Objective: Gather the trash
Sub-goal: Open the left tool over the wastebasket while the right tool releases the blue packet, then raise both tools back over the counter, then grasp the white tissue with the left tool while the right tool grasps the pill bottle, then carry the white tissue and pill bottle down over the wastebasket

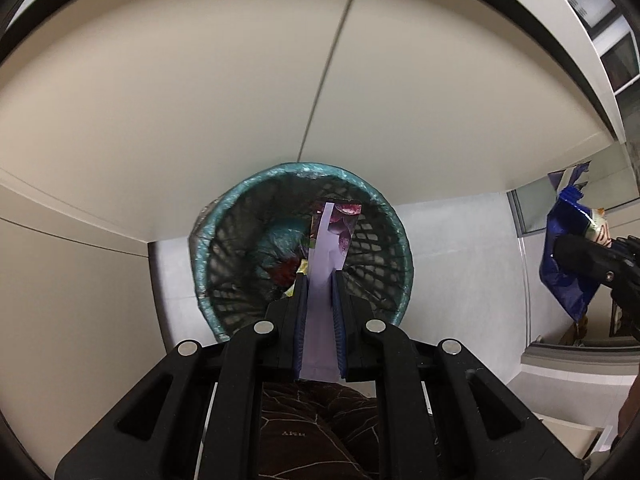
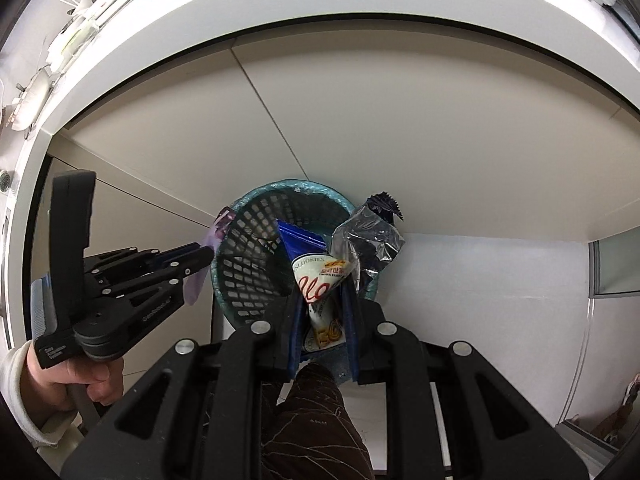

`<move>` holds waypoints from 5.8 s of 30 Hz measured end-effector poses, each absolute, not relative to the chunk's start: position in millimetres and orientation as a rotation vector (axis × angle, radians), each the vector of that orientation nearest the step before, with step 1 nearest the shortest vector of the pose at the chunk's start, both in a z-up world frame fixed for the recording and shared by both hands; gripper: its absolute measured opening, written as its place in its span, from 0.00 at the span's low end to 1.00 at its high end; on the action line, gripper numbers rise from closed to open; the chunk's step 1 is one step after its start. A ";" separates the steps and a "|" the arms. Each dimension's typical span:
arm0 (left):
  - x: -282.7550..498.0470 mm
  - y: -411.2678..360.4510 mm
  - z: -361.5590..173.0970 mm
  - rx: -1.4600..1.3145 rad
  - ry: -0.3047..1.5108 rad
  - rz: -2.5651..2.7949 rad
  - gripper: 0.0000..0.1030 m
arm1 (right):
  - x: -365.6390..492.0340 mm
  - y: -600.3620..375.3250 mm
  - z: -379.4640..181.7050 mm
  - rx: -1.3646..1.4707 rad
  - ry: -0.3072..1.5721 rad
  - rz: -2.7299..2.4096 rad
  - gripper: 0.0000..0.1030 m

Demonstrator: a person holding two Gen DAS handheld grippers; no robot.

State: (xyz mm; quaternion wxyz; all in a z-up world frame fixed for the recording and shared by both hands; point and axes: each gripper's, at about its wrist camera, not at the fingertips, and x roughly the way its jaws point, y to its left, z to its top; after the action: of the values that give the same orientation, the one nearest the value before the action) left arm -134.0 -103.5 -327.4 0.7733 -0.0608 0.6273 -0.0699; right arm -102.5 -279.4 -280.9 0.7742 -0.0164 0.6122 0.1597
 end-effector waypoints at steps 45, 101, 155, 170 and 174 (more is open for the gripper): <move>-150.0 3.7 -283.5 -0.255 1.223 0.015 0.94 | -84.8 -209.5 -346.3 -0.025 1.387 0.437 0.18; -27.1 -69.8 -122.6 -0.175 1.010 -0.088 0.94 | 31.4 -334.6 -126.1 0.037 0.919 0.089 0.93; 97.4 -110.4 -161.1 -0.010 1.092 -0.158 0.08 | 174.4 -337.0 -142.0 0.114 0.988 -0.025 0.39; 78.1 -100.4 -129.1 -0.021 1.021 -0.160 0.08 | 137.9 -325.5 -103.4 0.090 0.901 0.053 0.39; 69.6 -97.6 -124.9 -0.032 1.016 -0.144 0.08 | 125.1 -321.9 -96.3 0.088 0.887 0.073 0.39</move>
State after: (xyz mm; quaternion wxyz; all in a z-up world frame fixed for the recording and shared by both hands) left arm 69.6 -97.6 -124.9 0.8711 -0.0152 0.4859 -0.0688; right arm 125.1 -321.9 -96.3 0.9016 0.0424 0.4290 0.0351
